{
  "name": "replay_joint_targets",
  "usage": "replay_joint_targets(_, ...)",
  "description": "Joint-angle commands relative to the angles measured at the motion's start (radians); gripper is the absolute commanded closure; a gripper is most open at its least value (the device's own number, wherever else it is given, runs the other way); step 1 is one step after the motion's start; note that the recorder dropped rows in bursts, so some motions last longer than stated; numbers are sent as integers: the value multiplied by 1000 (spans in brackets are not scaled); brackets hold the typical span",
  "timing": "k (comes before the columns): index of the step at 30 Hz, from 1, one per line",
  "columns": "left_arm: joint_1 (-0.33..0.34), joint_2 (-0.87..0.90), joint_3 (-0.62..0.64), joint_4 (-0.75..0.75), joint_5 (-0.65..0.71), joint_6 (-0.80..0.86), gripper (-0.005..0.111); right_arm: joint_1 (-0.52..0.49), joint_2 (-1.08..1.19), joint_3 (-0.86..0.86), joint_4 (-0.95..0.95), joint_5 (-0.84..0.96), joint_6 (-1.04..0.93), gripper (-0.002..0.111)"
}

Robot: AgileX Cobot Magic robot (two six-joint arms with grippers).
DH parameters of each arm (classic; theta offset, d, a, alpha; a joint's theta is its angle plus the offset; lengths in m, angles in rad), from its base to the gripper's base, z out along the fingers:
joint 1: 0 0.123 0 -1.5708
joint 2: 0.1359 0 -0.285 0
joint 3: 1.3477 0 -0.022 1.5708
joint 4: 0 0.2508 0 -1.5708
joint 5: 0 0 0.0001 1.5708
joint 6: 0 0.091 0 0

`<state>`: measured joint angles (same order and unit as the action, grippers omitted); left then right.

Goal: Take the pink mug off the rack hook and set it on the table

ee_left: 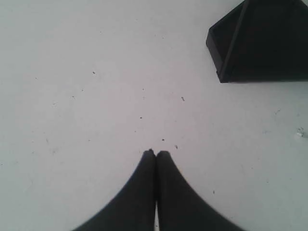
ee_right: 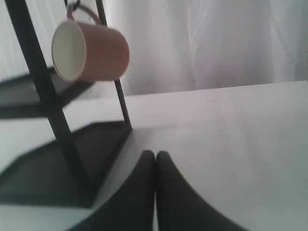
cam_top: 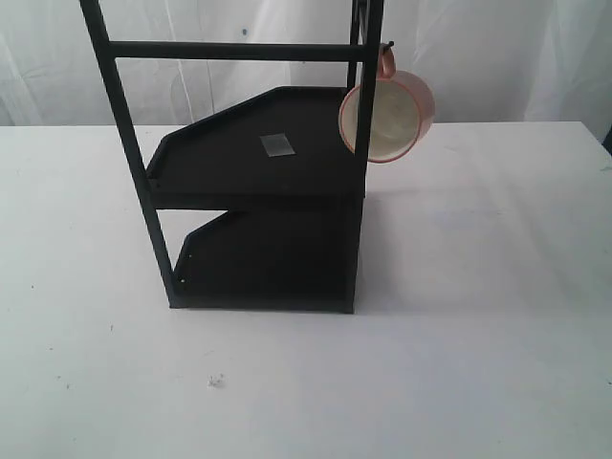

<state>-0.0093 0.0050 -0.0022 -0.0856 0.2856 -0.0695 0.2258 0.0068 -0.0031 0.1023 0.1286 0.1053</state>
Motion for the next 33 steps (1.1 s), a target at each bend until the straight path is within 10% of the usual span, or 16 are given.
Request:
replay_joint_targets(1, -2, -5, 2, -7, -1, -1, 107, -3, -7, 3, 69, -95, 138, 108)
replay_joint_targets(19, -2, -5, 2, -7, -1, -1, 107, -1, -7, -12, 69, -206, 225, 108)
replay_joint_targets(33, -2, -5, 2, -7, -1, -1, 107, 6, 231, -567, 66, 578, -355, 108)
